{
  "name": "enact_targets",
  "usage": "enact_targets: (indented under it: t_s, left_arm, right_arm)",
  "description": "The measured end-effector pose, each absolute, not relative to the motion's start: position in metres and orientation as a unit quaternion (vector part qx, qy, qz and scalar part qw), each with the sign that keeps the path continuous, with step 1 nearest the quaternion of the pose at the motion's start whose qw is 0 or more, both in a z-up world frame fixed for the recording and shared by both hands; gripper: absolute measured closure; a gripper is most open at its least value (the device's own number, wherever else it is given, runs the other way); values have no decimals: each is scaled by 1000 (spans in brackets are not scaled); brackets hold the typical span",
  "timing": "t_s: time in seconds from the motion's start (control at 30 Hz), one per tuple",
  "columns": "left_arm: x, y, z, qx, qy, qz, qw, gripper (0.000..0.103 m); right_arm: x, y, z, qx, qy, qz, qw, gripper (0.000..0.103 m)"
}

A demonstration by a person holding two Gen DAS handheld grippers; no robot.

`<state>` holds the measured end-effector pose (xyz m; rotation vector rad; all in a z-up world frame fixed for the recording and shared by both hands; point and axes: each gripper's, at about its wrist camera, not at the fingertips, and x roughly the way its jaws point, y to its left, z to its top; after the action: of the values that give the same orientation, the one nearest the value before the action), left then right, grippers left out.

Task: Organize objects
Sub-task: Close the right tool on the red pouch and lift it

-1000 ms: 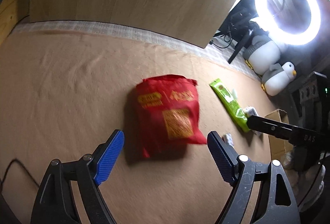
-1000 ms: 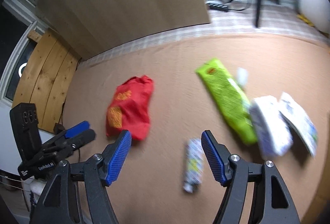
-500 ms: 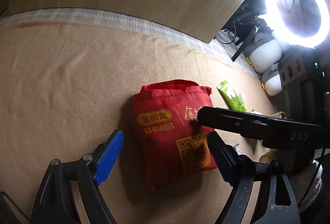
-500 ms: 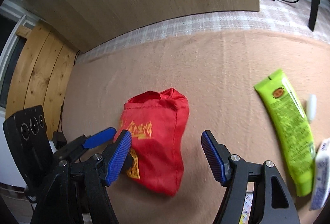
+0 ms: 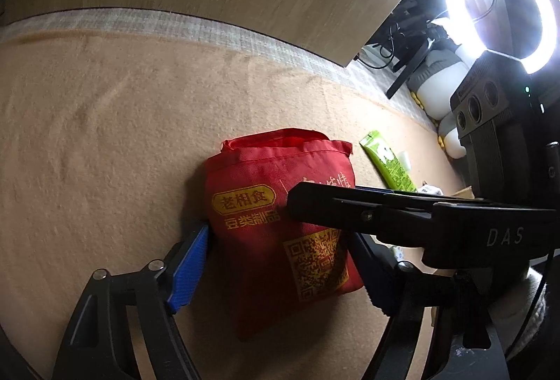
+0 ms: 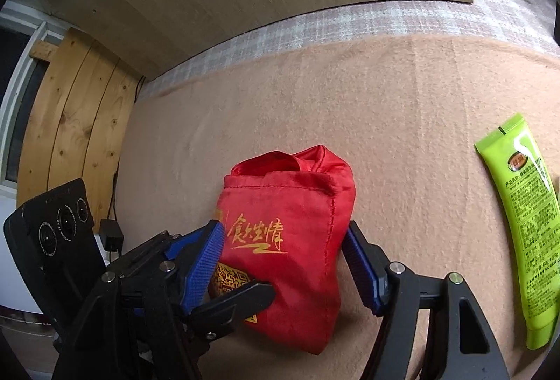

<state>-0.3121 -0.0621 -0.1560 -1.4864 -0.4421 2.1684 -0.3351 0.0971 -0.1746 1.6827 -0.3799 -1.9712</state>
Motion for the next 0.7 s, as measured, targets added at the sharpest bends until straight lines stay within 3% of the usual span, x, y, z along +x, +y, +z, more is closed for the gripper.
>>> enact_targets:
  t_s: [0.43,0.7]
  left_arm:
    - [-264,-27,-121,-519,-146,810,232,27]
    - [-221,34,-78,-494,-137,819,258,29]
  right_arm:
    - [-303,135,-146,603,-154,-735,269,41]
    - [-263,201,-107,573,-175,-758,258,41]
